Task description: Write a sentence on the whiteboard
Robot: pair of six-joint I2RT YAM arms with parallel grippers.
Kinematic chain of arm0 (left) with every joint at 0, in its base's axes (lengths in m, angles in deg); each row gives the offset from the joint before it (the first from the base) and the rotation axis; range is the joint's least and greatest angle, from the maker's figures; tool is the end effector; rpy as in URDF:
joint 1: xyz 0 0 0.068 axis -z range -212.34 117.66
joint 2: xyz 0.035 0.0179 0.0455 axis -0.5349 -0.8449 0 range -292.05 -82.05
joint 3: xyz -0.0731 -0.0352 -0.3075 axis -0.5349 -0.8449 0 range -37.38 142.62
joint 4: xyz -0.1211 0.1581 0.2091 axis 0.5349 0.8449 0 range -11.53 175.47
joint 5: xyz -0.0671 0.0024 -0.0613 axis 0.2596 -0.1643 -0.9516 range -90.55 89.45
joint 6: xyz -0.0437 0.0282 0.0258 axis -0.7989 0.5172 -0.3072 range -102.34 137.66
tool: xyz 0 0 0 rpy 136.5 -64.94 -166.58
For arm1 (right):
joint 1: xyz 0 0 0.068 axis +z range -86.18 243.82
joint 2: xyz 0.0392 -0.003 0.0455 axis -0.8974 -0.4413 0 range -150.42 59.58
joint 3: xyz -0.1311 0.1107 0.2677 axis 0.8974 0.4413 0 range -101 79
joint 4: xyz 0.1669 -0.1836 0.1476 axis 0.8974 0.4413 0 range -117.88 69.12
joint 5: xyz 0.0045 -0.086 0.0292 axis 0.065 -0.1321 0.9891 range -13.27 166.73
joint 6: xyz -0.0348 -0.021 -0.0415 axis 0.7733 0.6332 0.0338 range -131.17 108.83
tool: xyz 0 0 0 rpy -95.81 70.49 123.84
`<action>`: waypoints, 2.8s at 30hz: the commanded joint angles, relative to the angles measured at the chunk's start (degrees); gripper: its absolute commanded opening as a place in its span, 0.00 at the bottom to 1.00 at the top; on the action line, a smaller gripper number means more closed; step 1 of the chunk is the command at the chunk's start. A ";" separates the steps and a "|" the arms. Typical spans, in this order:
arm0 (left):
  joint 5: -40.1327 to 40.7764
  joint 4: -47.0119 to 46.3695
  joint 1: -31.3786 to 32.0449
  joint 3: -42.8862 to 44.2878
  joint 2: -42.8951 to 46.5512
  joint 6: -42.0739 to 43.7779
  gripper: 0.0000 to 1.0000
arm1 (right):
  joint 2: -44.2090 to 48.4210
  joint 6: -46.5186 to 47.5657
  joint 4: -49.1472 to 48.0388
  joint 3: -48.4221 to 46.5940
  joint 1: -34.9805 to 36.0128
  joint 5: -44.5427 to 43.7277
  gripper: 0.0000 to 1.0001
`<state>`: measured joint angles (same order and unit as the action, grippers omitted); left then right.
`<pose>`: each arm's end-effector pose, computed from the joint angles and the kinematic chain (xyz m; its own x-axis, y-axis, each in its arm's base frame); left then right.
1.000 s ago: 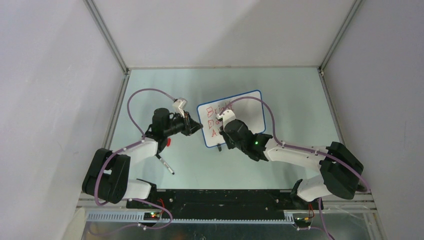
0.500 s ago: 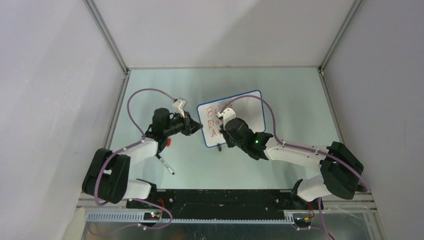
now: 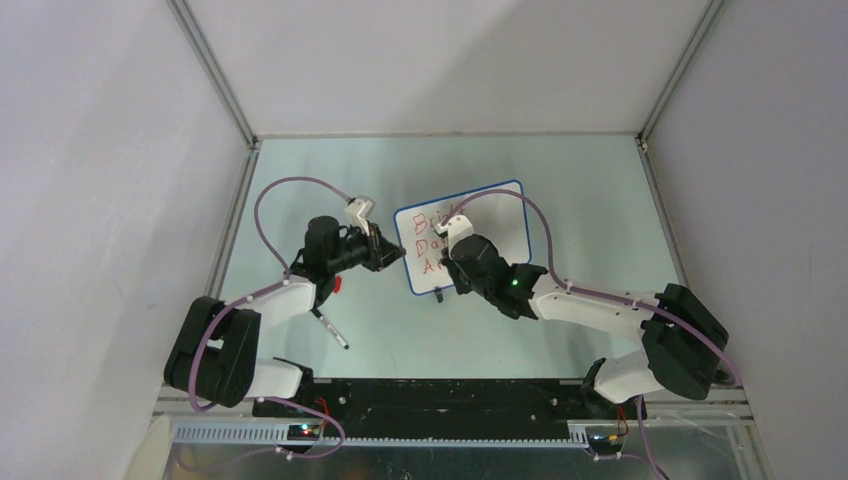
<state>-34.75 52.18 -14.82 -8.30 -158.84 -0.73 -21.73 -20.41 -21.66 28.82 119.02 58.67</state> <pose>0.2587 -0.1062 0.2139 -0.5666 -0.0949 -0.8185 0.5998 0.6336 -0.4886 0.1983 0.2626 0.2612 -0.4445 -0.3723 -0.8148 -0.5763 0.8152 -0.0581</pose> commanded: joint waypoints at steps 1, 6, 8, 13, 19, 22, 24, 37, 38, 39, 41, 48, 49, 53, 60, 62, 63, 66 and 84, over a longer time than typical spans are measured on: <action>-0.52 -1.02 0.74 2.30 2.00 1.43 0.18 | 1.51 0.00 0.18 -1.51 -1.04 -3.00 0.00; -0.49 -1.04 0.75 2.29 2.00 1.43 0.18 | 1.81 0.00 0.19 -1.27 -1.19 -3.04 0.00; -0.44 -0.95 0.70 2.30 2.00 1.51 0.18 | 1.87 -0.04 0.26 -1.13 -1.28 -3.10 0.00; -0.45 -0.96 0.74 2.30 2.00 1.52 0.18 | 1.94 0.06 0.35 -0.92 -1.43 -3.03 0.00; -0.44 -0.92 0.72 2.30 2.03 1.52 0.18 | 2.03 -0.39 0.46 -0.34 -1.34 -2.55 0.00; -0.48 -0.91 0.74 2.30 2.09 1.52 0.18 | 1.91 -0.64 0.59 -0.14 -1.18 -2.44 0.00; -0.48 -0.86 0.68 2.30 2.13 1.52 0.18 | 1.88 -0.59 0.70 -0.04 -1.03 -2.31 0.00; -0.35 -0.84 0.72 2.25 2.24 1.52 0.18 | 2.07 -1.02 1.25 0.96 -0.33 -2.50 0.00; -0.41 -0.81 0.74 2.23 2.30 1.52 0.18 | 2.18 -1.13 1.25 1.13 -0.26 -2.46 0.00; -0.42 -0.79 0.71 2.21 2.33 1.52 0.18 | 2.16 -1.18 1.30 1.22 -0.26 -2.48 0.00; -0.38 -0.82 0.70 2.29 2.13 1.52 0.18 | 2.13 -1.20 1.38 1.36 -0.15 -2.48 0.00; -0.36 -0.82 0.75 2.21 2.18 1.52 0.18 | 2.19 -1.23 1.71 1.54 0.26 -2.55 0.00; -0.35 -0.84 0.71 2.21 2.18 1.52 0.18 | 2.12 -1.22 1.70 1.60 0.35 -2.57 0.00; -0.40 -0.88 0.70 2.29 2.16 1.52 0.18 | 2.04 -1.23 1.89 1.87 0.50 -2.75 0.00; -0.43 -0.82 0.70 2.30 2.20 1.52 0.18 | 2.33 -1.28 1.91 1.93 0.74 -2.76 0.00; -0.36 -0.75 0.69 2.30 2.19 1.58 0.18 | 3.03 -1.23 1.83 1.92 0.77 -2.39 0.00; -0.35 -0.71 0.70 2.30 2.18 1.64 0.18 | 3.83 -1.18 1.64 1.92 0.76 -1.99 0.00; -0.30 -0.65 0.75 2.29 2.18 1.63 0.18 | 6.42 -1.12 1.41 1.93 0.65 -0.92 0.00; -0.09 -0.42 0.76 2.47 2.12 1.88 0.18 | 12.52 -1.39 -5.14 7.74 0.54 -2.85 0.00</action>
<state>-34.73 52.88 -14.62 -8.30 -158.43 -0.27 -11.53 -21.26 -22.16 35.29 119.34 57.07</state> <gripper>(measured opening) 0.178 0.136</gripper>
